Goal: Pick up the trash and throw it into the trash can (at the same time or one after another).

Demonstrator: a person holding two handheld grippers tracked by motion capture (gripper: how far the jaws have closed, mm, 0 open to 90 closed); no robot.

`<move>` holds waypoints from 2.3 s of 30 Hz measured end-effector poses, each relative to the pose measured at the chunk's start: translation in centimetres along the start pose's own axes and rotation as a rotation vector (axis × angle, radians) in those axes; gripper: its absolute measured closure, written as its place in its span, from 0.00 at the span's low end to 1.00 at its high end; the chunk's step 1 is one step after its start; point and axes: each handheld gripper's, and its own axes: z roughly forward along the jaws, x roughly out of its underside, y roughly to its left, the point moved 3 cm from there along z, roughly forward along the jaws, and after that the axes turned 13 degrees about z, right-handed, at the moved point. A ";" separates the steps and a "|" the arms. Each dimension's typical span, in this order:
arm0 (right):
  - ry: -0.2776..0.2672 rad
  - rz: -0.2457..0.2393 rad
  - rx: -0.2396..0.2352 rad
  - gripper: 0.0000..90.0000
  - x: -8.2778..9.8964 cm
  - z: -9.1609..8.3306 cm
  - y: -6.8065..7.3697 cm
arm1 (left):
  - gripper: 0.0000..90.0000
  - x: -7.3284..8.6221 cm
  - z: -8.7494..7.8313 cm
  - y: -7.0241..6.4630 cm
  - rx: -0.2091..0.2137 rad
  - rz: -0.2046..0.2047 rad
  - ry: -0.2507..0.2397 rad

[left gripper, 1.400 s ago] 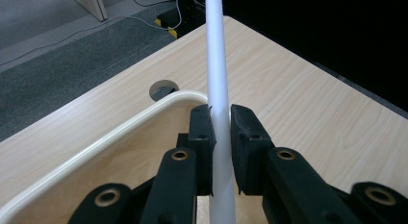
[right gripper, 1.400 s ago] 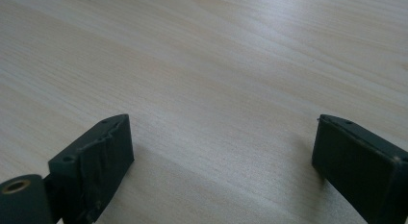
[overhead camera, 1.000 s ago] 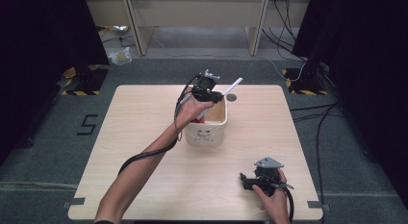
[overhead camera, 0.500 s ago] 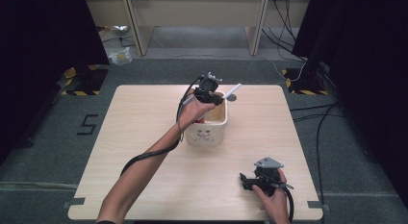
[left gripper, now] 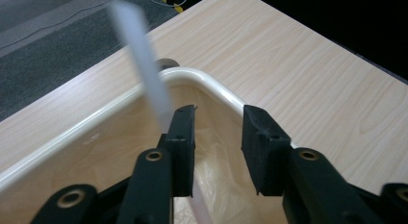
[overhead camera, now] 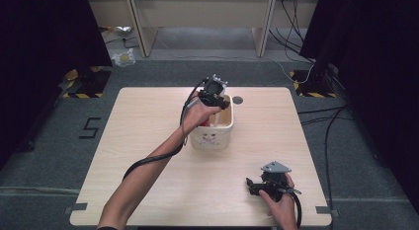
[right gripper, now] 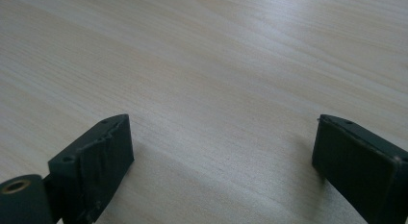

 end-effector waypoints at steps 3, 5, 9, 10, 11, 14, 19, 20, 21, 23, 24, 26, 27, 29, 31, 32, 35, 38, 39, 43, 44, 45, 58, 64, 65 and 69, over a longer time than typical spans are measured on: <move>0.000 0.000 0.000 0.08 0.0 0.0 0.0 | 0.66 -0.1 -0.3 0.0 0.001 -0.006 -0.012; 0.000 0.000 0.000 0.08 0.0 0.0 0.0 | 0.63 -0.2 -0.6 0.0 0.000 -0.005 -0.018; 0.000 -0.001 0.001 0.08 0.0 0.0 0.0 | 0.56 -0.3 -1.4 0.0 0.000 -0.008 -0.037; 0.000 -0.001 0.001 0.08 0.0 0.0 0.0 | 0.55 -0.3 -1.7 0.0 -0.001 -0.007 -0.040; 0.000 -0.001 0.001 0.08 0.0 0.0 0.0 | 0.53 -0.3 -1.9 0.0 -0.001 -0.005 -0.047; 0.000 -0.001 0.001 0.08 0.0 0.0 0.0 | 0.48 -0.2 -2.6 0.0 0.008 -0.004 -0.058; 0.001 0.000 0.001 0.08 0.0 0.0 0.0 | 0.39 0.2 -3.7 0.3 0.004 -0.017 -0.070; 0.001 0.000 0.001 0.08 0.0 0.0 0.0 | 0.37 0.3 -3.9 0.4 0.003 -0.025 -0.074; 0.001 0.000 0.001 0.08 0.0 0.0 0.0 | 0.35 0.4 -4.1 0.5 0.002 -0.029 -0.076; 0.001 -0.001 0.001 0.08 0.0 0.0 0.0 | 0.32 0.6 -4.5 0.7 0.001 -0.036 -0.081; 0.001 -0.001 0.001 0.08 0.0 0.0 0.0 | 0.31 0.7 -4.7 0.8 0.000 -0.038 -0.083; 0.001 -0.001 0.001 0.08 0.0 0.0 0.0 | 0.28 1.0 -5.0 0.9 -0.003 -0.042 -0.086; 0.001 -0.001 0.001 0.08 0.0 0.0 0.0 | 0.28 1.1 -5.2 1.0 -0.004 -0.042 -0.086; 0.002 0.000 0.003 0.08 0.0 0.0 0.0 | 0.27 1.4 -5.5 1.3 -0.008 -0.045 -0.091; 0.001 0.000 0.003 0.08 0.0 0.0 0.0 | 0.26 1.7 -5.8 1.5 -0.012 -0.048 -0.095; 0.001 0.000 0.003 0.08 0.0 0.0 0.0 | 0.26 1.9 -5.9 1.6 -0.013 -0.048 -0.096; 0.001 0.001 0.002 0.08 0.0 0.0 0.0 | 0.25 2.4 -6.2 2.0 -0.016 -0.054 -0.097; 0.001 0.001 0.002 0.08 0.0 0.0 0.0 | 0.25 2.8 -6.7 2.3 -0.022 -0.058 -0.106; 0.001 0.002 0.002 0.08 0.0 0.0 0.1 | 0.25 2.9 -6.9 2.4 -0.024 -0.059 -0.110; -0.001 0.002 0.002 0.08 0.0 0.1 0.1 | 0.25 3.5 -7.6 2.9 -0.033 -0.063 -0.115; -0.002 0.002 0.002 0.08 0.0 0.1 0.1 | 0.25 3.7 -7.8 3.0 -0.035 -0.068 -0.119; -0.002 0.003 0.002 0.08 0.0 0.1 0.1 | 0.25 3.9 -8.0 3.2 -0.038 -0.073 -0.122; 0.000 0.008 0.000 0.08 0.0 0.1 0.1 | 0.25 6.7 -9.9 5.3 -0.066 -0.117 -0.143; 0.000 0.008 -0.001 0.08 0.0 0.1 0.1 | 0.25 8.3 -10.2 6.3 -0.076 -0.144 -0.144; 0.000 0.008 -0.001 0.08 0.0 0.1 0.1 | 0.25 8.6 -10.2 6.4 -0.077 -0.151 -0.146; 0.000 0.008 0.000 0.08 0.0 0.1 0.1 | 0.25 9.5 -10.4 6.8 -0.081 -0.165 -0.147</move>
